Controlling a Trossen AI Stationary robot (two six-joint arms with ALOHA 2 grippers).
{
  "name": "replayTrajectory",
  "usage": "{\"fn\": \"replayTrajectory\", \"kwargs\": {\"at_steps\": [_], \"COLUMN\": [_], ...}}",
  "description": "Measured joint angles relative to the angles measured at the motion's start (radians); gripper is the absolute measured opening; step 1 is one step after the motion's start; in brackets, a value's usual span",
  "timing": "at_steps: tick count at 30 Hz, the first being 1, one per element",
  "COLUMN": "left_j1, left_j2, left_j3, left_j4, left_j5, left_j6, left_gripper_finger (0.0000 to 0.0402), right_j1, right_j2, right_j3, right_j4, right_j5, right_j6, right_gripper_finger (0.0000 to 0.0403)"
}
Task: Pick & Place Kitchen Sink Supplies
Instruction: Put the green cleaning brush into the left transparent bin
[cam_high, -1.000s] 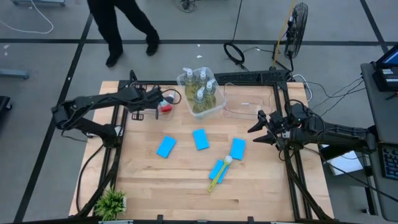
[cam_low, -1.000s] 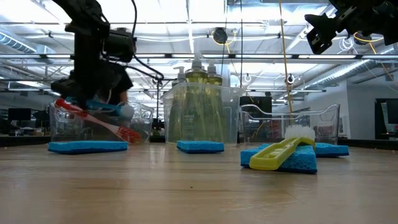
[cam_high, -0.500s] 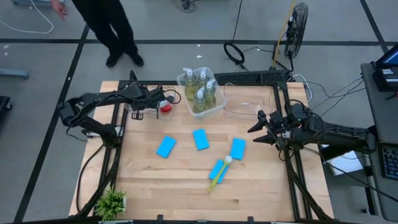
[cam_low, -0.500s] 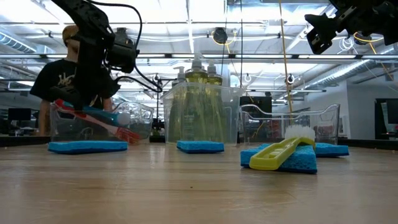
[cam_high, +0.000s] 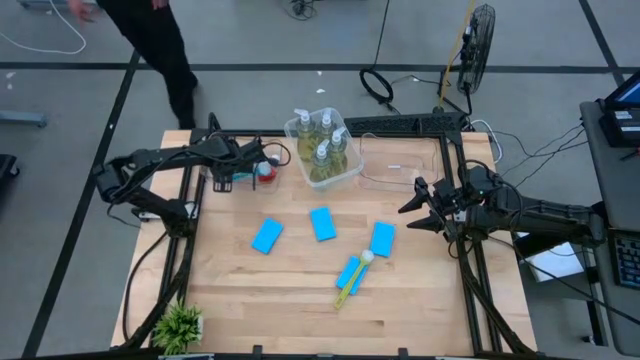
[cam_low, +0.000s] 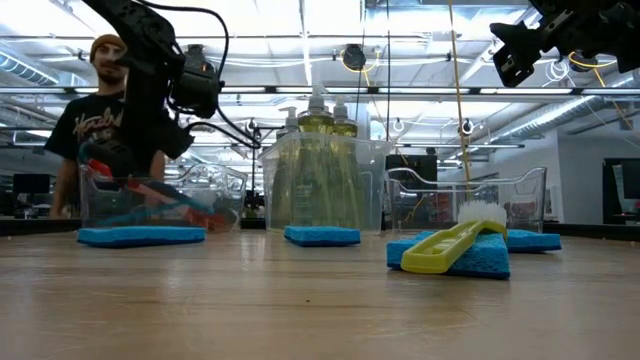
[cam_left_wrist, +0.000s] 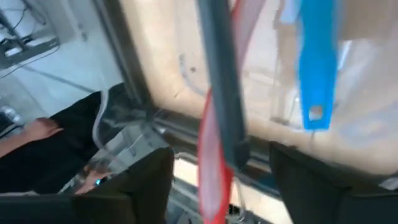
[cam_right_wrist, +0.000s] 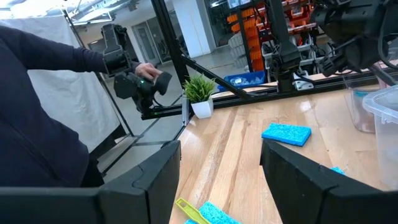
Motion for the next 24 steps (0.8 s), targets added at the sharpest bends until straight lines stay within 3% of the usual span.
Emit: {"fn": "replayTrajectory", "kwargs": {"at_steps": [5, 10, 24], "left_j1": [-0.007, -0.027, -0.094], "left_j2": [0.0, 0.0, -0.001], "left_j3": [0.0, 0.003, 0.193], "left_j4": [-0.004, -0.042, -0.29], "left_j5": [-0.105, -0.195, -0.219], "left_j6": [-0.004, -0.008, -0.282], "left_gripper_finger": [0.0314, 0.0337, 0.0322], "right_j1": [0.0, 0.0, 0.0], "right_j2": [0.0, 0.0, 0.0], "right_j3": [0.0, 0.0, 0.0], "right_j4": [0.0, 0.0, 0.0], "right_j5": [0.0, 0.0, 0.0], "right_j6": [0.0, 0.0, 0.0], "right_gripper_finger": [0.021, 0.021, 0.021]}}
